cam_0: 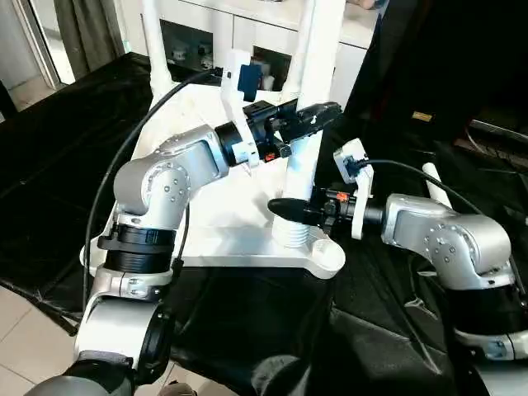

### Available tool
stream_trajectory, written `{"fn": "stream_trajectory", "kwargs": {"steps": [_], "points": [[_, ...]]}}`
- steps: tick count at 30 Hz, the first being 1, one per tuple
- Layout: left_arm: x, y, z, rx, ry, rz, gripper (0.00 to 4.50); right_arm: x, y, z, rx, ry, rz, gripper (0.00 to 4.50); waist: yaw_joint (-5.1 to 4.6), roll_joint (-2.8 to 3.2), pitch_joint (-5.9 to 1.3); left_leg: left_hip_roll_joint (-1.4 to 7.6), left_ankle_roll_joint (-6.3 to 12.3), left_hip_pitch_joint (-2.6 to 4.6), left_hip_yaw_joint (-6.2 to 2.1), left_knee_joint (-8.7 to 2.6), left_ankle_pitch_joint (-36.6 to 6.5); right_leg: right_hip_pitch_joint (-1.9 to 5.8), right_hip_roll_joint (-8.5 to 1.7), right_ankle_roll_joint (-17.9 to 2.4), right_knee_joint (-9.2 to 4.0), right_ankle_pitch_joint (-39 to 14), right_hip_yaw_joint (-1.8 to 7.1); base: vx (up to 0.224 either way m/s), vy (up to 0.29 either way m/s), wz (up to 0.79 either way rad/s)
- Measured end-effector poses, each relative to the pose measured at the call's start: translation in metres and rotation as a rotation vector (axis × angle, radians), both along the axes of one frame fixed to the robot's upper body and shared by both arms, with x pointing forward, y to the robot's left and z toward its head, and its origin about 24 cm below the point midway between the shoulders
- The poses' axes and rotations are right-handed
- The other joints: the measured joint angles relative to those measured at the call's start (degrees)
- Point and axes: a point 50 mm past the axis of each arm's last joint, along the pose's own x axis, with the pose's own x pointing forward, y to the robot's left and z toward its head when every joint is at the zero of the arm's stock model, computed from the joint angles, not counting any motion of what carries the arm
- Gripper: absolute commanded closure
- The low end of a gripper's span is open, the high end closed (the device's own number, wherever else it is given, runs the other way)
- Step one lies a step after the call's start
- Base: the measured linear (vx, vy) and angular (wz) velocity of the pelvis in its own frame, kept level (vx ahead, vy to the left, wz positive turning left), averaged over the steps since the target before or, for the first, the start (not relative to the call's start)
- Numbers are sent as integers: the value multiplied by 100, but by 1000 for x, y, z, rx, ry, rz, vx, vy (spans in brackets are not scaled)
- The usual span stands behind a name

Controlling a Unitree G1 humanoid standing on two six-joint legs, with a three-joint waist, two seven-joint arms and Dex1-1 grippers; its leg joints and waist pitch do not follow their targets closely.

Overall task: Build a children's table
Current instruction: Pick table leg

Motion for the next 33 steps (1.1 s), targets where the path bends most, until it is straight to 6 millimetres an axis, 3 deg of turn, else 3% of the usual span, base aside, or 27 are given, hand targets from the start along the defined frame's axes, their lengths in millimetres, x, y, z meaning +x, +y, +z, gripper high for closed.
{"fn": "stream_trajectory", "kwargs": {"steps": [16,17,22,31,32,33], "points": [[0,1,0,5,-5,-9,268,1,1,1,7,0,1,157,1,0,0,0,0,1,0,1,0,0,0,-1,1,1,0,0,0,0],[0,1,0,6,-6,-10,268,1,1,1,8,1,1,185,1,0,0,0,0,1,0,1,0,0,0,-1,1,1,0,0,0,0],[0,2,0,8,-8,-7,268,1,3,0,17,3,6,227,1,0,0,0,0,2,0,1,0,0,0,-1,1,1,0,0,0,0],[1,3,0,6,-13,0,268,1,5,1,24,-6,10,252,2,0,0,0,0,3,0,2,0,1,0,-2,2,1,0,0,0,0],[1,3,1,6,-15,2,212,1,5,1,25,-9,9,254,2,0,0,0,0,3,0,2,0,1,0,-2,2,1,0,0,0,0],[1,3,1,5,-16,4,212,1,5,2,25,-11,8,254,2,0,0,0,0,4,0,2,0,1,0,-2,2,1,0,0,0,0]]}}
